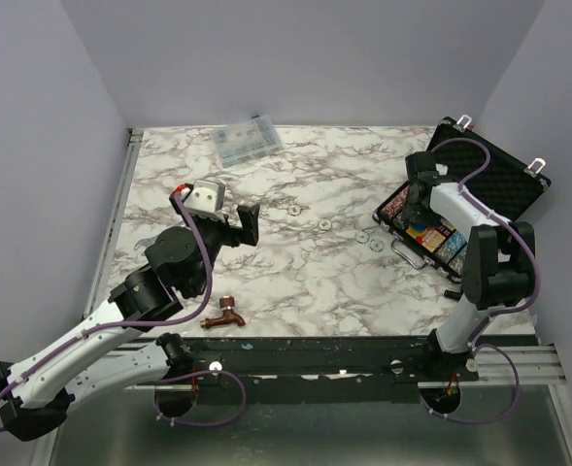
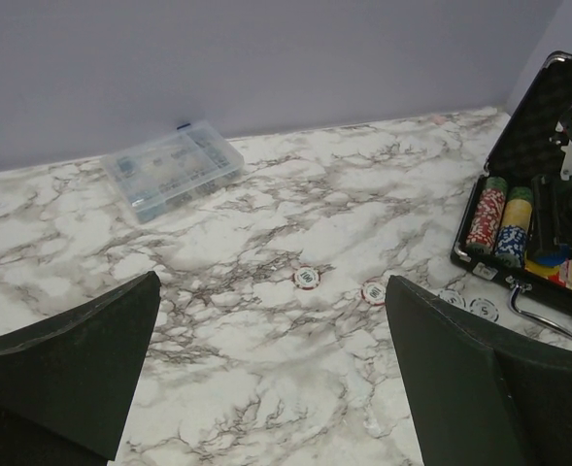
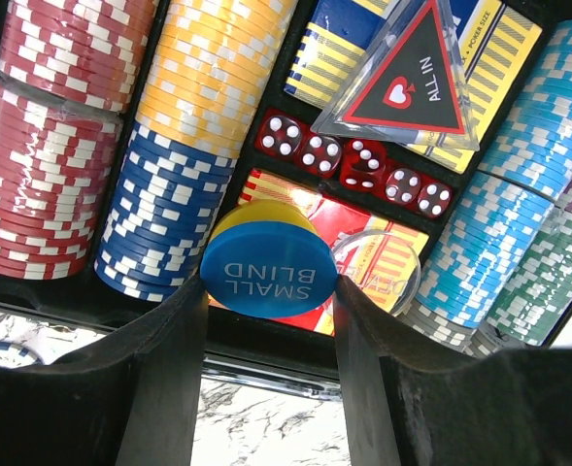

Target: Pack up texas hold em set

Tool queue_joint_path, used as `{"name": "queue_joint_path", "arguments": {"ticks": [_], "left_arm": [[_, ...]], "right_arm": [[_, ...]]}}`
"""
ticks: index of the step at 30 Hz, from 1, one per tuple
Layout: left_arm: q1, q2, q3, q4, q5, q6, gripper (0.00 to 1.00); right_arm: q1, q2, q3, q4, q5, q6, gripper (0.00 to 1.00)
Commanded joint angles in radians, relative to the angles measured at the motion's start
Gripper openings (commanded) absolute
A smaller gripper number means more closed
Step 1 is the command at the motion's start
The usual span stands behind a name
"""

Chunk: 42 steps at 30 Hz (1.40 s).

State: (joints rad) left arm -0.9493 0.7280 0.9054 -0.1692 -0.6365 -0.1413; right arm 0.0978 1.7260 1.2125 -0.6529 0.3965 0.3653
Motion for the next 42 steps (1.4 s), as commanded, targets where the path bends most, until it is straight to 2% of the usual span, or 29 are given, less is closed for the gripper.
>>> {"name": "queue_joint_path", "arguments": {"ticks": [1, 11, 17, 31, 33, 38, 42], "left_arm": [[0.003, 0.008, 0.028, -0.016, 0.034, -0.018, 0.99], [0.002, 0.035, 0.038, -0.029, 0.037, -0.023, 0.99], [0.003, 0.043, 0.042, -0.034, 0.042, -0.027, 0.99], [0.003, 0.036, 0.049, -0.042, 0.038, -0.026, 0.99], [0.003, 0.030, 0.035, -0.027, 0.038, -0.025, 0.99], [0.003, 0.035, 0.050, -0.044, 0.053, -0.032, 0.99], [0.003, 0.041, 0.049, -0.043, 0.046, -0.031, 0.99]], "right_arm": [[-0.003, 0.020, 0.021, -0.011, 0.034, -0.002, 0.37], [-0.002, -0.026, -0.025, -0.010, 0.000, 0.001, 0.45], [-0.003, -0.014, -0.015, 0.012, -0.016, -0.005, 0.56], [0.002, -0.076, 0.014, 0.017, -0.089, -0.020, 0.66], [0.029, -0.111, 0.012, 0.019, -0.112, -0.030, 0.67], [0.117, -0.167, 0.005, 0.019, -0.182, -0.052, 0.82], [0.218, -0.102, 0.027, -0.043, -0.240, -0.058, 0.84]]}}
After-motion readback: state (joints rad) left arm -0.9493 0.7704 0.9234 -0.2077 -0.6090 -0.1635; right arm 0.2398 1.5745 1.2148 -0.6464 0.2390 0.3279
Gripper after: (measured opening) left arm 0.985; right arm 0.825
